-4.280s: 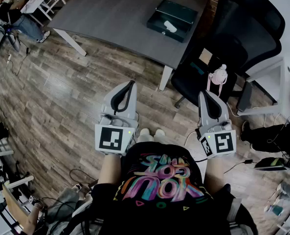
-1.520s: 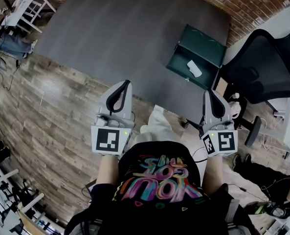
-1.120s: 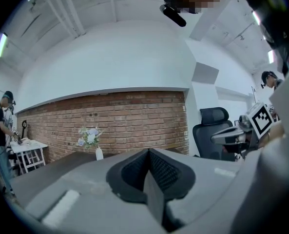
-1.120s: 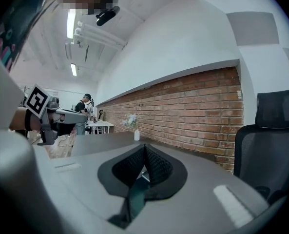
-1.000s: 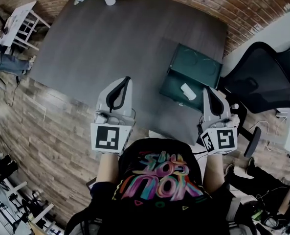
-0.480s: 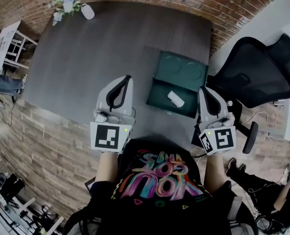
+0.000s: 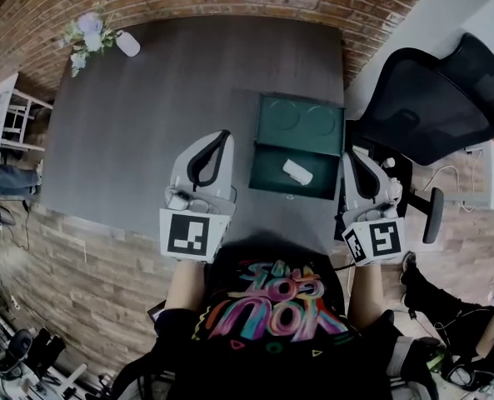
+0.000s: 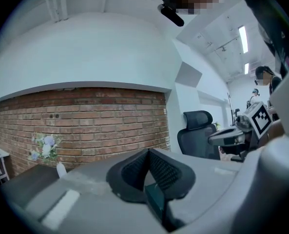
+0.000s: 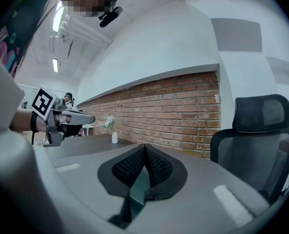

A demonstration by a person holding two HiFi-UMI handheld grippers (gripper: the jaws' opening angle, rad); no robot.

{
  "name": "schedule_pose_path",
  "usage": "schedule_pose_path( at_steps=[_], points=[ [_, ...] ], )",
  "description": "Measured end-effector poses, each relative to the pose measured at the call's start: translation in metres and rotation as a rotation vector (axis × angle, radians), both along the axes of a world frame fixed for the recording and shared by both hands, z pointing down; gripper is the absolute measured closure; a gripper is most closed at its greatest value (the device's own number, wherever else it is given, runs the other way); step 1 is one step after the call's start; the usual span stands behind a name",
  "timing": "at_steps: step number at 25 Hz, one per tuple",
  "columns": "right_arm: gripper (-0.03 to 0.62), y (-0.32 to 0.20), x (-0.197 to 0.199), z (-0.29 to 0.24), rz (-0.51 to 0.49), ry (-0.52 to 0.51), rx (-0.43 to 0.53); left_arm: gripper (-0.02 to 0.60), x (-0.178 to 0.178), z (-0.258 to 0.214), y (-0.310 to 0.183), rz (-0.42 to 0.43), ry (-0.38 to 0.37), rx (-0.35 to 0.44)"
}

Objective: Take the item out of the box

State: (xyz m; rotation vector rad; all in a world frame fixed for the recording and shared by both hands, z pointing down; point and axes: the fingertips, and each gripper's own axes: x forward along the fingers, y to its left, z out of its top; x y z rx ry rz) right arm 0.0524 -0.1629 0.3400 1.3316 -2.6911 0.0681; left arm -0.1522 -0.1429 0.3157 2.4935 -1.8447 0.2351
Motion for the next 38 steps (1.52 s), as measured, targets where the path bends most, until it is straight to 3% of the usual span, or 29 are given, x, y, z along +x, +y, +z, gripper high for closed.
schedule_pose_path(
  at_steps=[8, 16, 29, 38],
  points=[
    [0.592, -0.006, 0.009, 0.001, 0.053, 0.009, 0.001, 0.58, 0.013, 0.004, -0.02, 0.065, 0.006, -0.007],
    [0.592, -0.013, 0.013, 0.014, 0.036, 0.043, -0.036, 0.581, 0.034, 0.018, -0.033, 0.123, 0.02, -0.04],
    [0.592, -0.011, 0.024, 0.029, 0.061, 0.026, -0.073, 0.58, 0.074, 0.051, -0.035, 0.253, -0.02, -0.102],
    [0.592, -0.005, 0.035, 0.036, 0.095, 0.008, -0.086, 0.503, 0.112, 0.083, -0.028, 0.422, -0.086, -0.165]
  ],
)
